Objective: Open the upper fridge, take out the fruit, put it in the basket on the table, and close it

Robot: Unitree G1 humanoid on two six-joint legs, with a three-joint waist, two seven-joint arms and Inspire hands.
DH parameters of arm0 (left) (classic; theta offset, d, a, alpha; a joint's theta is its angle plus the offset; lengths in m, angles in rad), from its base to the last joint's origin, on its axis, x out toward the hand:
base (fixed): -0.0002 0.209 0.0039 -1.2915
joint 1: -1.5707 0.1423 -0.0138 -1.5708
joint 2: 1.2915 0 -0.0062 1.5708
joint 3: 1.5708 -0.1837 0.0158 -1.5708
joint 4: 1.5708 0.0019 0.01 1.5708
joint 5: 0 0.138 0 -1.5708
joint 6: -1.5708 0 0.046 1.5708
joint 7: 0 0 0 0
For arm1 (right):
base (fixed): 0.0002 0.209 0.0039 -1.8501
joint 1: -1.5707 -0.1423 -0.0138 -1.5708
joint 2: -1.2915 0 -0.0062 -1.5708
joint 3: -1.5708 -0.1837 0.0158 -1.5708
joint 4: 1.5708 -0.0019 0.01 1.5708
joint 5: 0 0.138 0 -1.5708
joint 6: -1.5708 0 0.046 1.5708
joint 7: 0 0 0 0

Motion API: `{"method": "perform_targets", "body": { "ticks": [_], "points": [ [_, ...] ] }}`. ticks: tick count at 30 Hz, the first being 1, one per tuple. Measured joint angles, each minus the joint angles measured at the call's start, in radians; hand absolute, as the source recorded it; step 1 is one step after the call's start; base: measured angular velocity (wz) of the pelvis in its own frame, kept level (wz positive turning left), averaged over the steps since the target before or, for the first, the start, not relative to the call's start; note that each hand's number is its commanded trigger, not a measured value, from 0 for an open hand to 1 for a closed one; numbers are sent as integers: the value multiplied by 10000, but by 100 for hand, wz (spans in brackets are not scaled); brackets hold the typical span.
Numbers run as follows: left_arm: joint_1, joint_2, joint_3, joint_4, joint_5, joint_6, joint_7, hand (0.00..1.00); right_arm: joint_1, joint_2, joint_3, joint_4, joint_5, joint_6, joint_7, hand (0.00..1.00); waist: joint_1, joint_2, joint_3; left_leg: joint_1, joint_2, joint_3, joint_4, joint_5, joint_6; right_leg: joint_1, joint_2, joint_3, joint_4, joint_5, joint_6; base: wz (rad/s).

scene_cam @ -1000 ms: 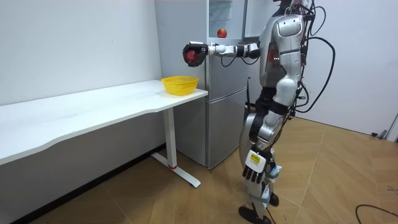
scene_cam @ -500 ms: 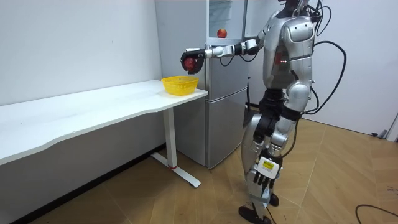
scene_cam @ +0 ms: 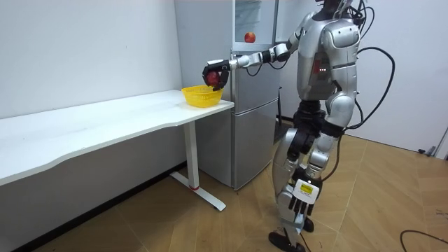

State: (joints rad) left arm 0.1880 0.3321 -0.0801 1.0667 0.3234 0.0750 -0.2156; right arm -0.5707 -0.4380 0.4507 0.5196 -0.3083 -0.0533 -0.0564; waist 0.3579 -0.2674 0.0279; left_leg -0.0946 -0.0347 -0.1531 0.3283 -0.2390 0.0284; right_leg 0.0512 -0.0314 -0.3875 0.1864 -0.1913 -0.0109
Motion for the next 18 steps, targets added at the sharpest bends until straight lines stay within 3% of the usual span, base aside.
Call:
{"method": "perform_targets", "body": {
  "ticks": [7, 18],
  "points": [
    [-3, -1, 4, -111, 1, 80, 55, 0, -149, 0, 0, 347, -20, 128, -227, 0, 60, 17, 76, -24, -30, -132, -1, -1, -2, -10, -8, -40, -8, 0, 0, 1],
    [3, -9, 3, -177, 3, 83, 71, 0, -215, 0, -1, 439, 21, 122, -439, 0, 61, -47, 59, -44, -87, -145, 33, -1, -2, -13, -16, -126, -9, 0, 0, 0]
  ]
}}
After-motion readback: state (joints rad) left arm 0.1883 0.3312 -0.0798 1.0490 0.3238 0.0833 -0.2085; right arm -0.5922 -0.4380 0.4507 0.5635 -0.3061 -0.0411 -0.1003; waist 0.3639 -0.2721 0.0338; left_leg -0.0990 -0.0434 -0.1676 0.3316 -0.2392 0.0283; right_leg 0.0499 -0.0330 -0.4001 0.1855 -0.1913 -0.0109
